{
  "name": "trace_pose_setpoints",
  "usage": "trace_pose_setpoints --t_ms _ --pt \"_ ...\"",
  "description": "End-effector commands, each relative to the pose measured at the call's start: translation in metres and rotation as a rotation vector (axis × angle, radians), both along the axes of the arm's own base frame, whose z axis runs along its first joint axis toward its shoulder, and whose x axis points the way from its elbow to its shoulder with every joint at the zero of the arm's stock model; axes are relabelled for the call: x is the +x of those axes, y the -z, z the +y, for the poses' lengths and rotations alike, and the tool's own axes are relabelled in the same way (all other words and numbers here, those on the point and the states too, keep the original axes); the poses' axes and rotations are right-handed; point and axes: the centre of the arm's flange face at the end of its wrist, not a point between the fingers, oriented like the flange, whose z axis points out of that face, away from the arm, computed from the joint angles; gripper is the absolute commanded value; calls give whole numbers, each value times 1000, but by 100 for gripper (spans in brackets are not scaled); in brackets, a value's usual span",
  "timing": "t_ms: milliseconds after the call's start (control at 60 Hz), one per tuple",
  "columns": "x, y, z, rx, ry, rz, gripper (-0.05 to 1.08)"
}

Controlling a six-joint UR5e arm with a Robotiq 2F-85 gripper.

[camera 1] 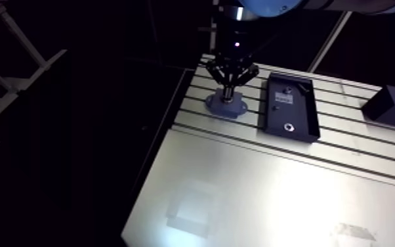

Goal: Pick up the bearing and press it into the housing until flush.

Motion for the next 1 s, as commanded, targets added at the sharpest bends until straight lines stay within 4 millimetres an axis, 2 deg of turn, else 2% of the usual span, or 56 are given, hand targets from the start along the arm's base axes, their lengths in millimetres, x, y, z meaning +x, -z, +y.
trace_pose_setpoints --t_ms 17,567,1000 --pt "0 0 0 0 0 -1 105" --pt "1 -4 0 0 -2 7 105" --pt "5 0 1 0 -15 -2 105"
